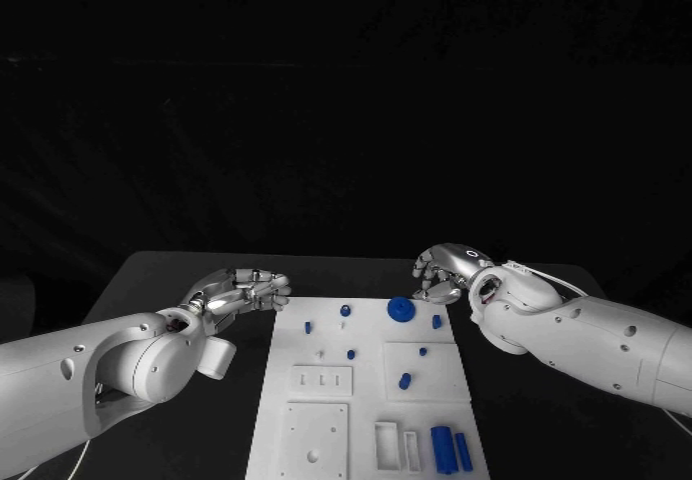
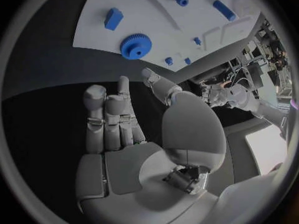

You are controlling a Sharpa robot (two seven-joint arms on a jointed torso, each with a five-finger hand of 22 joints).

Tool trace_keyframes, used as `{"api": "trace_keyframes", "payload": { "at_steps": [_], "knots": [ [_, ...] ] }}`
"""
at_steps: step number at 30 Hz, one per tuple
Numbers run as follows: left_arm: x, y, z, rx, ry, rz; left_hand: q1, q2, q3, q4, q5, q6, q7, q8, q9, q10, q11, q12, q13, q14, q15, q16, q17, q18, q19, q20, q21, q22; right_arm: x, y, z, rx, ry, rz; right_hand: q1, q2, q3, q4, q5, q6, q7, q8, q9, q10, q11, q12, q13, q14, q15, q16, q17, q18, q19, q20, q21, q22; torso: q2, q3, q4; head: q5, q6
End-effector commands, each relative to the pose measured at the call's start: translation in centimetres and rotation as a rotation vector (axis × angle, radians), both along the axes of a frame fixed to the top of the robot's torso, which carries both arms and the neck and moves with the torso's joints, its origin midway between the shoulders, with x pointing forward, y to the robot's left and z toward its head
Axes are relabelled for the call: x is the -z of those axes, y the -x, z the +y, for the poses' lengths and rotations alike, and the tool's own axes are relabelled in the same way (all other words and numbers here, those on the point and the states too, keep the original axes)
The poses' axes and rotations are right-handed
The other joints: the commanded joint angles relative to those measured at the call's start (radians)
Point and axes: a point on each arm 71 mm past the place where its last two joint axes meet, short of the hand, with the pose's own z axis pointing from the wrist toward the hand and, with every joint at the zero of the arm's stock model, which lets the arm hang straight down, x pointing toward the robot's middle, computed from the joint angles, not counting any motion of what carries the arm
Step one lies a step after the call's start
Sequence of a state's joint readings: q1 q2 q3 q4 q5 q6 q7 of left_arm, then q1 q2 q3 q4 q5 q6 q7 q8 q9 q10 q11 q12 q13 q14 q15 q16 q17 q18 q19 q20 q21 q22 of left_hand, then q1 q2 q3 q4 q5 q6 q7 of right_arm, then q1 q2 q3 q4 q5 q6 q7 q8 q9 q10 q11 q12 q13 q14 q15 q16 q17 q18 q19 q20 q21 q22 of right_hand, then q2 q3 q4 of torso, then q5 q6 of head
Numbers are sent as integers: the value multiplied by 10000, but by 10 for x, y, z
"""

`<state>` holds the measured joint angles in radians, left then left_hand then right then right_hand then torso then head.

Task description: Assemble the parts on the task board

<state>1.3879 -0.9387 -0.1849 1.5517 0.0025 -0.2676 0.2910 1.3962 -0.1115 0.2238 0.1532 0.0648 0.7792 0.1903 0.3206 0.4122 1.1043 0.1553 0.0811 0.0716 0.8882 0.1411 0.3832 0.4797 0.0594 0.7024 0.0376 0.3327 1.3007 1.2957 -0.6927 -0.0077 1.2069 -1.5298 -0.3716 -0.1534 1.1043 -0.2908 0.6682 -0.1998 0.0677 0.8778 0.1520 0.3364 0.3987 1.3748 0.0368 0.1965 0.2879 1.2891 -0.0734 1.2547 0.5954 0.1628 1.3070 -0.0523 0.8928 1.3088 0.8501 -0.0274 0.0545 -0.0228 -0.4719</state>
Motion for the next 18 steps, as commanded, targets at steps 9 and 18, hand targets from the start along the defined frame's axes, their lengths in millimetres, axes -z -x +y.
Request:
{"api": "trace_keyframes", "payload": {
  "at_steps": [9,18],
  "knots": [
    [-1,-2,-4,239,49,-179,82,14,-56,33,-45,54,-13,-44,-14,82,-11,-27,6,78,18,-40,17,61,-6,49,-54,11,22,-10,17,-399,207,900,-172,172,-449,22,386,-23,-151,-269,-97,-2310,-149,8156,8405,-104,-157,986,1022,990,15,-289,911,243,7,33,17,-46,-18],
    [-1,-3,-5,281,18,-185,84,20,-64,41,-45,54,-12,-47,-16,82,-10,-33,4,78,18,-46,19,59,-7,50,-56,13,37,-12,27,-455,426,1048,-246,291,-423,-40,547,-191,-153,-391,-139,-2065,-143,9451,9191,-151,-144,1280,1605,990,-8,-436,1448,228,13,-6,32,-33,-79]
  ]
}}
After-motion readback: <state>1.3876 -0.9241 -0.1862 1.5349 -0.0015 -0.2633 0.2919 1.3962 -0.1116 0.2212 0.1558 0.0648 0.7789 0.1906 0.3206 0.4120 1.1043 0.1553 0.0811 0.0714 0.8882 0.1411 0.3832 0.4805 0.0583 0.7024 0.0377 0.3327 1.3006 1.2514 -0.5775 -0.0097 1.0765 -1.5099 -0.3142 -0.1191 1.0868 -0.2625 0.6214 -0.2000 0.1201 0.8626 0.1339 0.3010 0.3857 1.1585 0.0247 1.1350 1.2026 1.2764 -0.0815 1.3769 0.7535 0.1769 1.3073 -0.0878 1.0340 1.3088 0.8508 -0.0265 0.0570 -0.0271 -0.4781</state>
